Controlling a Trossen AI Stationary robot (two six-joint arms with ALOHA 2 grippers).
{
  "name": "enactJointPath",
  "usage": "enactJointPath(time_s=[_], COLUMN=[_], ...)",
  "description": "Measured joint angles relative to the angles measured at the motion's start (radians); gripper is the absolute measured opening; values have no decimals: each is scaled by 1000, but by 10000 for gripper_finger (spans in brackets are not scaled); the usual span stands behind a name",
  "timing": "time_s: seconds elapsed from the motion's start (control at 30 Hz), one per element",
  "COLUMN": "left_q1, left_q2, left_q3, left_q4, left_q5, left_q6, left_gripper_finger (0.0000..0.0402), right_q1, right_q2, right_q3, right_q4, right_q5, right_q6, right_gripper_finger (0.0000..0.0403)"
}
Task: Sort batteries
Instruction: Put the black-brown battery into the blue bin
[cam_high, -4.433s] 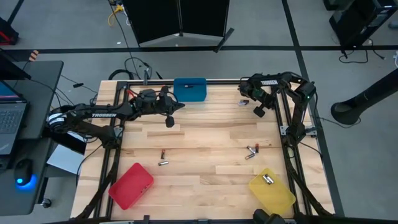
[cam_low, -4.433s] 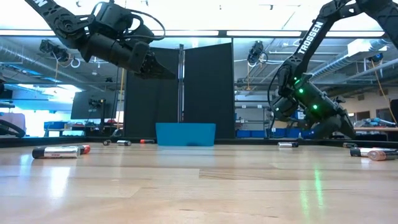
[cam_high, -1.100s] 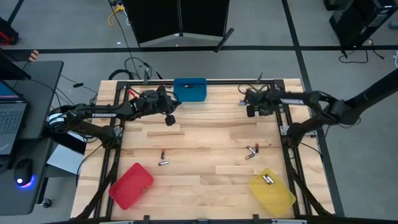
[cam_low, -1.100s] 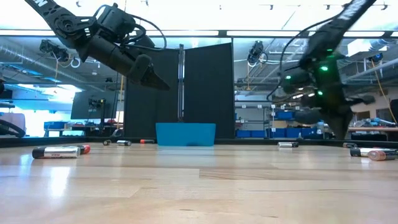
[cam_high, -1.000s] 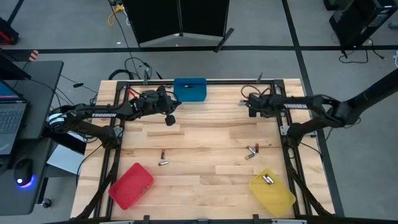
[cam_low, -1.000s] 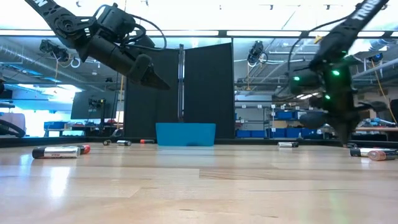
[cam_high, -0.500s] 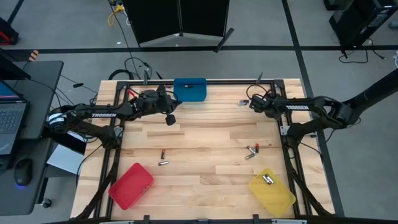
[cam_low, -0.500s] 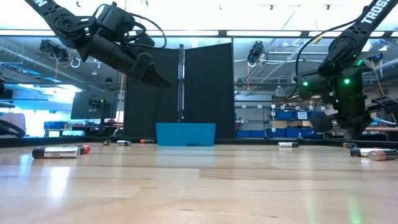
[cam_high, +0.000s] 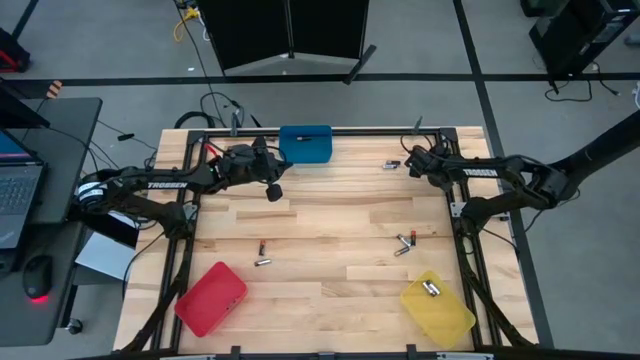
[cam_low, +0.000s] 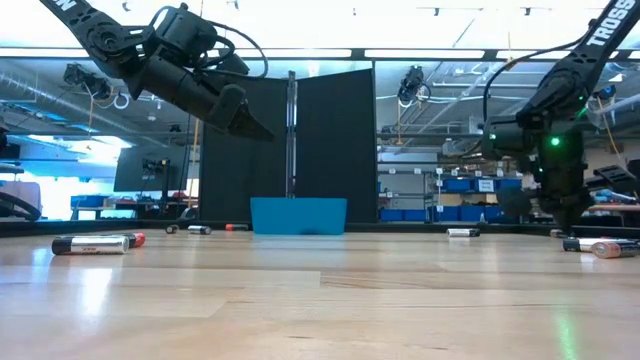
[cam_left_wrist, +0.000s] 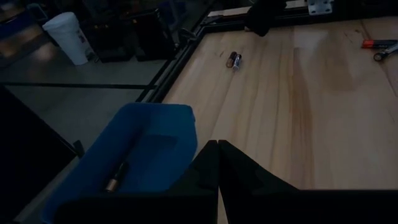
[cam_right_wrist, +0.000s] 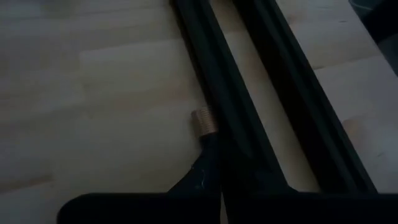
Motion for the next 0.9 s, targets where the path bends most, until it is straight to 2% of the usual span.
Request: enactJointPath(time_s=[0.13,0.2,0.27,0.53,0.7,0.9], left_q1=[0,0,0,0,0,0], left_q2=[0,0,0,0,0,0], left_q3=[0,0,0,0,0,0], left_q4=[0,0,0,-1,-3,-13], left_q5=[0,-1,-2,-5,-5,-6], left_q6=[0,0,0,1,1,1], left_gripper_finger=[11,12,12,11,11,12], right_q1=[7,21,43,133,150,147], right_q2=[0,2,4,0,0,2], right_q3=[-3,-3,4,96,154,161], right_q4=[6,14,4,-28,-77,-71], right_q5=[-12,-83,-99,-170,-249,-286], right_q6=[-21,-34,-45,-101,-116,-108], right_gripper_finger=[10,9,9,13,29,60])
